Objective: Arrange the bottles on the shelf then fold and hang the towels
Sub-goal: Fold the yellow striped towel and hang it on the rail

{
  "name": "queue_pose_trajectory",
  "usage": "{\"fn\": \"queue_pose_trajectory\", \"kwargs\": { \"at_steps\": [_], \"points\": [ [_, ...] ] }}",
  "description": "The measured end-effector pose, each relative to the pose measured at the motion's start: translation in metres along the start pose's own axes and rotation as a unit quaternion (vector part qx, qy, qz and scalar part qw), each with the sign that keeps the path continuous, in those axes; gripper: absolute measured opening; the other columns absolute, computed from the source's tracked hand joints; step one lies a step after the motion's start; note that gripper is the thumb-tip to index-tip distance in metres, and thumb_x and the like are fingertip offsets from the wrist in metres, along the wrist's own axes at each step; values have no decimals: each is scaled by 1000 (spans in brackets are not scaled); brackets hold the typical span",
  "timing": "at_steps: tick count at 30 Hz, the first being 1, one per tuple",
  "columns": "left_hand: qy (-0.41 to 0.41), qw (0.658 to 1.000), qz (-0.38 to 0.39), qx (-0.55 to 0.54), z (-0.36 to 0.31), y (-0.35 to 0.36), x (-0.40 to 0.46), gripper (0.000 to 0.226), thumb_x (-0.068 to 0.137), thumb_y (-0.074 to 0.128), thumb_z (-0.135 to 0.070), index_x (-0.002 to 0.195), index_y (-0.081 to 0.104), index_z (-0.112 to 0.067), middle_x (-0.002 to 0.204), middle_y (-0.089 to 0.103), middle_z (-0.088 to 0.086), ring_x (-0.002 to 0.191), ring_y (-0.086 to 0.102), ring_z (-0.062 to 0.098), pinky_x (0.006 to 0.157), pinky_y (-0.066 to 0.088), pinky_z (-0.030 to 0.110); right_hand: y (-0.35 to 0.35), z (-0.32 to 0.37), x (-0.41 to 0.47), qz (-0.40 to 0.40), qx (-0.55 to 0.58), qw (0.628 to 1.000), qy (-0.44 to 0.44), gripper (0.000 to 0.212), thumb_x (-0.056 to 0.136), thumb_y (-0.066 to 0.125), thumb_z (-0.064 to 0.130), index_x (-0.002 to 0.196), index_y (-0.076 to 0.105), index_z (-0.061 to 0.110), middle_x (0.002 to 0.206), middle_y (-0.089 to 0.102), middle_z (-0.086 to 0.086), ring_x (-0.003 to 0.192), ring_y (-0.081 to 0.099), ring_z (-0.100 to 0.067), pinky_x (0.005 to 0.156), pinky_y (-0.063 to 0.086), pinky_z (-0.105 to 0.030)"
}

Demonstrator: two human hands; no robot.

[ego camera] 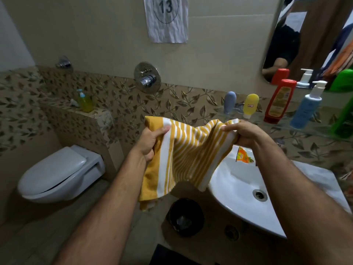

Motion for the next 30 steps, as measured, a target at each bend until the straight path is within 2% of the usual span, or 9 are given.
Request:
{"fn": "queue_pose_trajectory", "kwargs": {
  "at_steps": [3,7,10,12,15,19,23,28,30],
  "points": [
    [13,1000,-14,-4,-29,10,-2,36,74,76,-32,96,70,-4,85,76,12,75,74,24,60,59,35,-8,20,3,32,32,998,-41,39,82,72,9,119,60,7,123,65,-18,95,70,-27,69,57,-37],
    [36,998,-17,-45,-66,27,1,47,71,71,-42,100,70,-5,85,74,11,76,72,23,68,61,38,-14,36,7,101,269,947,-146,49,89,61,27,132,48,8,132,63,-12,120,62,-28,89,57,-44],
    [38,997,-25,-63,-73,40,5,55,79,70,-38,117,64,1,100,70,15,90,69,27,84,58,43,8,-13,12,95,182,976,-79,47,82,64,27,127,58,13,125,68,-9,121,61,-29,87,55,-42],
    [26,996,-49,-64,-67,38,6,40,88,66,-32,113,65,0,93,71,12,81,70,23,73,61,39,13,-37,19,77,148,985,-37,46,82,70,17,126,59,12,128,65,-13,115,63,-31,85,53,-45],
    [-6,994,-94,-62,-49,18,8,35,90,65,-33,108,68,-2,89,73,12,75,71,22,62,60,35,5,-44,23,68,140,988,7,57,74,77,22,128,60,10,110,74,-11,97,71,-29,72,56,-43],
    [-29,992,-104,-70,-34,-5,9,36,88,66,-40,102,71,-8,86,76,11,72,74,23,56,59,35,-9,-32,22,129,169,977,-32,62,68,80,43,123,63,18,111,75,-7,98,73,-25,72,58,-40],
    [-40,992,-97,-67,-28,-15,11,33,89,64,-37,99,70,-7,86,76,12,73,74,24,53,58,35,-6,-47,21,136,67,988,-18,66,72,79,26,131,58,7,106,76,-8,94,72,-26,69,60,-39],
    [-10,992,-95,-80,-30,-53,7,53,73,76,-35,117,66,-9,106,74,13,96,72,26,67,59,38,-23,-27,23,101,175,978,-55,57,77,72,40,127,61,14,107,75,-12,96,73,-30,72,58,-44],
    [8,996,-64,-61,-31,-58,5,56,72,78,-28,122,63,-8,109,73,15,99,71,28,70,59,39,-14,-21,16,136,124,981,-57,50,79,75,37,123,61,18,109,75,-10,98,73,-29,71,59,-43]
  ]
}}
Point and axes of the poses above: each hand's wrist, its own x-axis towards the middle knuckle, its own y-axis out of the palm, z = x × y, the point moved 10 cm from there along x, towards the middle knuckle
